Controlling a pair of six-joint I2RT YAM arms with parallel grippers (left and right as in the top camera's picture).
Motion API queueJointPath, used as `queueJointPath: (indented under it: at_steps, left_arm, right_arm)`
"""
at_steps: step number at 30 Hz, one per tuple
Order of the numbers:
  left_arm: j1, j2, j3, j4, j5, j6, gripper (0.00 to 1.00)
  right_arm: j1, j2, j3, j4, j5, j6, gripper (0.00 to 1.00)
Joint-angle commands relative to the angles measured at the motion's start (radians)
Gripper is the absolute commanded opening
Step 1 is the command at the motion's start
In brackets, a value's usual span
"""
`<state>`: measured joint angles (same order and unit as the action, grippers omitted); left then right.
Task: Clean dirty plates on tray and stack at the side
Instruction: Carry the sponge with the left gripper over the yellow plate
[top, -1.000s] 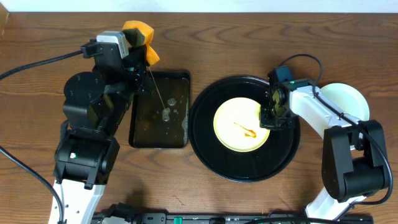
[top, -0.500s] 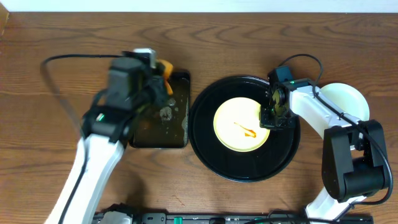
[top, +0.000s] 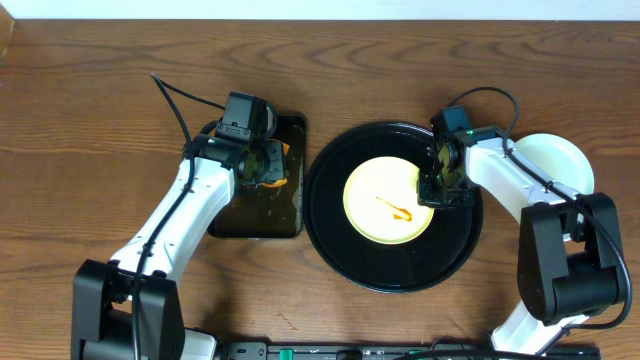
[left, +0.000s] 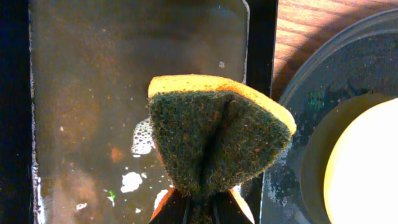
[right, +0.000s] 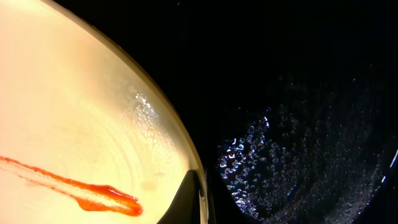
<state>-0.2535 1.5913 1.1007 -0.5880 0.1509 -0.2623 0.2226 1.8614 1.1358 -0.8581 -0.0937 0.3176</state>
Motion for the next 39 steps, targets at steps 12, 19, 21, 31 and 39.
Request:
queueJointPath:
  at_steps: [12,19,21,31,39]
  left_arm:
    - [-0.002,-0.013,0.003,-0.005,0.183,-0.026,0.07]
    - [-0.113,-0.012,0.003,0.047,0.309,-0.167,0.08]
    - [-0.172,-0.010,0.003,0.092,0.309,-0.221,0.07]
    - [-0.387,0.053,0.003,0.296,0.298,-0.598,0.08]
    - [-0.445,0.188,0.003,0.434,0.366,-0.725,0.07]
  right_arm:
    - [-0.005,0.019,-0.028,-0.006,0.006,-0.001,0.01]
    - [-0.005,0.019,-0.028,-0.005,-0.055,-0.001,0.01]
    - [-0.005,0.019,-0.028,-0.005,-0.069,-0.001,0.01]
    - [-0.005,0.019,-0.028,-0.010,-0.072,-0.001,0.01]
    - [-0.005,0.019,-0.028,-0.010,-0.073,-0.001,0.01]
